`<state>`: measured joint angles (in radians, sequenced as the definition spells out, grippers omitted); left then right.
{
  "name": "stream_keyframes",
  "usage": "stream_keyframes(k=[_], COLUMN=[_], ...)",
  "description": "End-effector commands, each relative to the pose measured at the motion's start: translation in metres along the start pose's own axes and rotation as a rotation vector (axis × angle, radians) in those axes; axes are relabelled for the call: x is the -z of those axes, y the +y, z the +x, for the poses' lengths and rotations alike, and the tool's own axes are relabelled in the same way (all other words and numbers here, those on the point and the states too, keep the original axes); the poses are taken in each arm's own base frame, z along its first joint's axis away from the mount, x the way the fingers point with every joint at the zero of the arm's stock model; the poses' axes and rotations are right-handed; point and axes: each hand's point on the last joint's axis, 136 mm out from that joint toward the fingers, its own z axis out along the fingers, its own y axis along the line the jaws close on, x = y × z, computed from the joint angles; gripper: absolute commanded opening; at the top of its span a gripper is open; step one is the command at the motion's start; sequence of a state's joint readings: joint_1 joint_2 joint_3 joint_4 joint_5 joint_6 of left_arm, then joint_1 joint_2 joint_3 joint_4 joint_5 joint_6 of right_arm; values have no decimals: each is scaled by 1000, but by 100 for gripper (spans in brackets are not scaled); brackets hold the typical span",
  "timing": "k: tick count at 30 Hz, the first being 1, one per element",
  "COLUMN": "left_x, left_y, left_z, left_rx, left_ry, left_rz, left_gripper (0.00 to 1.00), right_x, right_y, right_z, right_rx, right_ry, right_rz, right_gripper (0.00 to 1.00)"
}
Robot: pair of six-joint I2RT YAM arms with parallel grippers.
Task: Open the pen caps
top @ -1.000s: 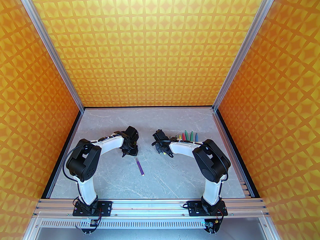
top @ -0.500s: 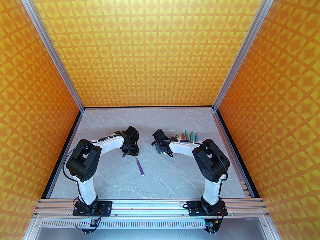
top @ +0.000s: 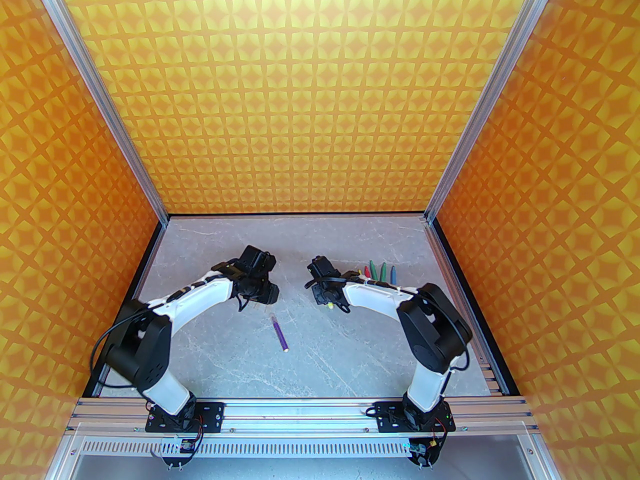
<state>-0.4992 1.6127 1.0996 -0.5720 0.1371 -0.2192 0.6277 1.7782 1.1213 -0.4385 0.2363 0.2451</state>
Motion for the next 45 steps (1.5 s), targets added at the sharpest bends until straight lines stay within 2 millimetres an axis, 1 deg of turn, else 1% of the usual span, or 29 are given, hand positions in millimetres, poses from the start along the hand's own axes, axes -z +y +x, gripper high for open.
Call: stream_keyframes(k=[1, 4, 6, 7, 8, 14, 15, 18, 22, 23, 26, 30, 34, 35, 38, 41, 45], left_x=[9, 19, 29, 31, 36, 48, 49, 55, 61, 62, 64, 67, 67, 77, 79, 81, 83], left_y=[16, 27, 33, 38, 42, 71, 76, 88, 98, 100, 104, 113, 119, 118, 119, 119, 118], left_z=[-4, -4, -4, -2, -3, 10, 13, 16, 21, 22, 26, 29, 29, 25, 24, 24, 24], left_rx=[13, 26, 27, 35, 42, 105, 119, 153, 174, 175, 182, 217, 247, 244, 248, 249, 246], left_ry=[-70, -126, -180, -196, -222, -298, -308, -350, -390, -397, -408, -432, -443, -477, -486, -494, -500], left_rz=[-15, -22, -23, -28, -32, -68, -74, -90, -106, -110, -117, -130, -137, -136, -137, -137, -137], left_gripper=[53, 69, 79, 82, 83, 86, 88, 89, 96, 98, 100, 99, 99, 99, 99, 99, 99], right_x=[27, 41, 48, 51, 53, 66, 67, 68, 67, 67, 66, 65, 59, 57, 52, 46, 40], right_y=[13, 27, 39, 45, 52, 97, 103, 118, 137, 140, 149, 160, 175, 178, 186, 191, 192], right_z=[-6, -2, 1, 3, 5, 15, 18, 26, 37, 40, 46, 52, 61, 64, 69, 73, 76], right_rx=[35, 79, 102, 106, 107, 136, 146, 182, 202, 202, 203, 213, 226, 227, 225, 218, 216], right_ry=[-4, 12, 24, 29, 38, 90, 105, 154, 212, 228, 264, 299, 335, 344, 362, 380, 391], right_rz=[-61, -68, -84, -95, -110, -216, -225, -246, -284, -290, -302, -298, -302, -301, -301, -301, -286], right_gripper=[46, 48, 48, 48, 48, 49, 49, 49, 49, 49, 49, 50, 50, 50, 49, 48, 46])
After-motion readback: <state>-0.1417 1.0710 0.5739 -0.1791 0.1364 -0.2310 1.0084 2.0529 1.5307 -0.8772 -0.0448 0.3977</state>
